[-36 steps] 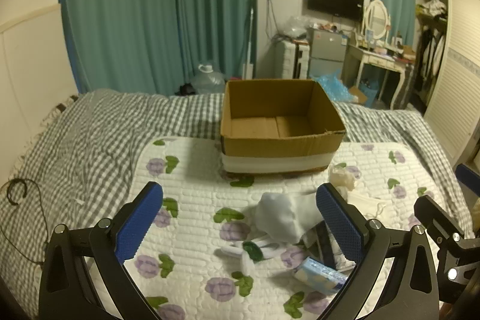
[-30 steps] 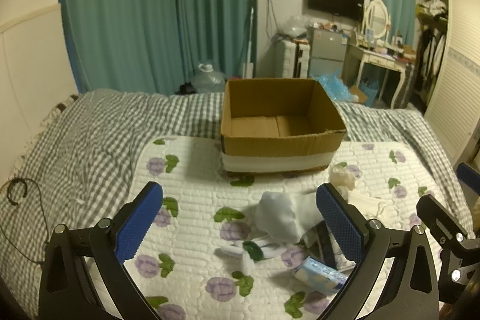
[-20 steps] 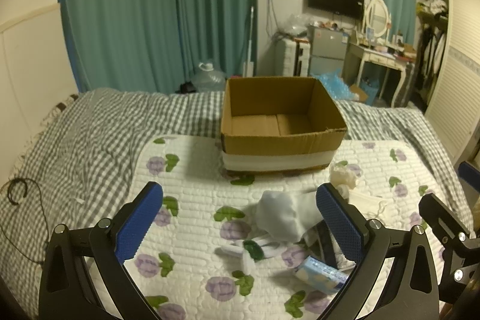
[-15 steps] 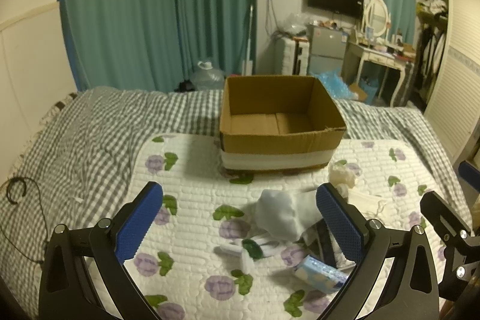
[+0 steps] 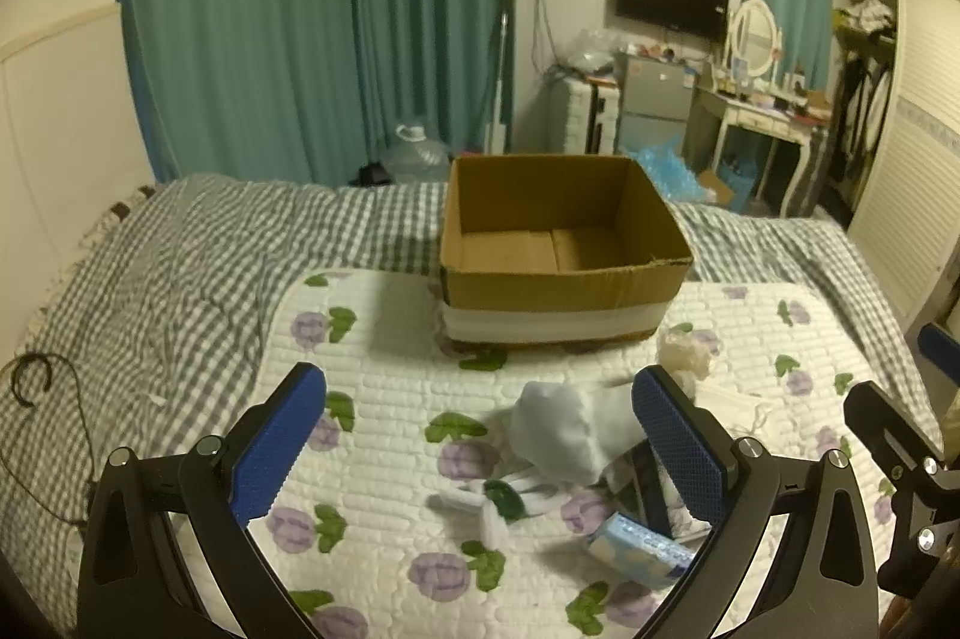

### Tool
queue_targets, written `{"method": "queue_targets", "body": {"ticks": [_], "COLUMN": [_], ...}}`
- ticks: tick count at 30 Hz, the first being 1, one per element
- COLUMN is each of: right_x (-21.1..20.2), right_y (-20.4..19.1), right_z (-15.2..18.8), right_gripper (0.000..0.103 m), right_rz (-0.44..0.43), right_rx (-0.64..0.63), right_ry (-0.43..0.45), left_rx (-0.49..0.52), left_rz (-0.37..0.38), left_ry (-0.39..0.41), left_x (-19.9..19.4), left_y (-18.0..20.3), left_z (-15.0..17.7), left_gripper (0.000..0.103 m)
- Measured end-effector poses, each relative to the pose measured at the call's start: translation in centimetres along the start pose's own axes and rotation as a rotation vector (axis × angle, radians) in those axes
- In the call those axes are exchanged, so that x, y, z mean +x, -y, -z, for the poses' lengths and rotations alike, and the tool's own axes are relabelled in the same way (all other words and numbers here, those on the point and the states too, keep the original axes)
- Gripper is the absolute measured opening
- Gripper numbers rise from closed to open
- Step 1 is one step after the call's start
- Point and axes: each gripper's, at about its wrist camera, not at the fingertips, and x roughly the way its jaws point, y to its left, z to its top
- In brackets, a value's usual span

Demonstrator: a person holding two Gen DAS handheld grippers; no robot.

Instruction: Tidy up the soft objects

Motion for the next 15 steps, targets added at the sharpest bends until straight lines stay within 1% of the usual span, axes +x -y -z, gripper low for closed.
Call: {"method": "queue_targets", "body": {"ticks": [6,12,15], "right_x": [0.05,-0.1,-0.1], "right_y": [-0.01,-0.31,-0.33], "right_z": [0.08,0.2,0.27], "right_gripper": [0.103,0.103,0.103], "right_rz": [-0.016,-0.034,-0.043], "right_rx": [0.003,-0.003,-0.002], "right_ry": [-0.001,0.006,0.007], "left_rx": [0.001,0.014,0.015], "left_rz": [-0.003,-0.03,-0.033], "left_ry": [0.0,-0.005,-0.009], "left_x": [0.03,0.28,0.4], "left_y": [0.04,0.23,0.28], "left_z": [-0.06,-0.07,-0.08], "left_gripper": [0.103,0.103,0.103]}}
